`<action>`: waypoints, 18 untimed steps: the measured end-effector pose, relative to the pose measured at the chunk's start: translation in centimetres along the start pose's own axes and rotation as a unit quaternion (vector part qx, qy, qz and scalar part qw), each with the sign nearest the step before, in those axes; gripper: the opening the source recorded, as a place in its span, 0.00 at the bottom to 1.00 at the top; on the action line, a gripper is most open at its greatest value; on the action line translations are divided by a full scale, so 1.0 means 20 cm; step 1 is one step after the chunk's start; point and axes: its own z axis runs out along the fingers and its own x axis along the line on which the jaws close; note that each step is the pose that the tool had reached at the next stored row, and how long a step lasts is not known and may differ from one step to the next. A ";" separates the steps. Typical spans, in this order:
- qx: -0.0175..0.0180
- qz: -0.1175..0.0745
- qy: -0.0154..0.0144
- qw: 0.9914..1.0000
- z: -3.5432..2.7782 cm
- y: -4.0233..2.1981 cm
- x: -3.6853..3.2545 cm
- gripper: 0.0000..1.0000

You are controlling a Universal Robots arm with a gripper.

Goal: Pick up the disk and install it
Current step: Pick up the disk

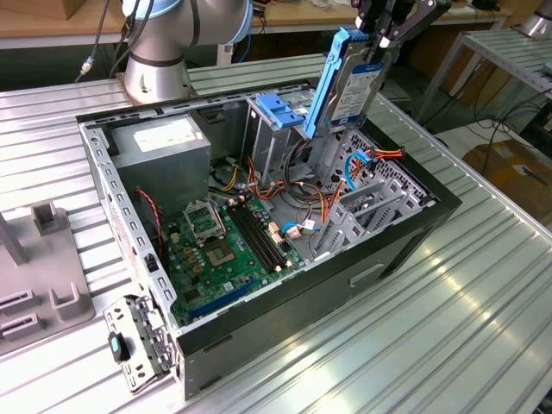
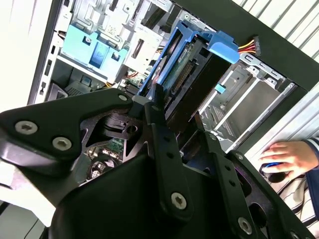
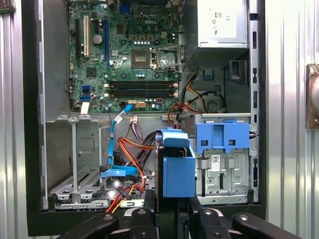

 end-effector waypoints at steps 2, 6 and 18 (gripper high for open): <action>0.000 0.000 0.000 1.000 0.000 0.000 0.001 0.35; 0.000 0.000 0.000 1.000 0.000 0.000 0.002 0.35; 0.000 0.000 0.000 1.000 -0.001 -0.001 0.037 0.35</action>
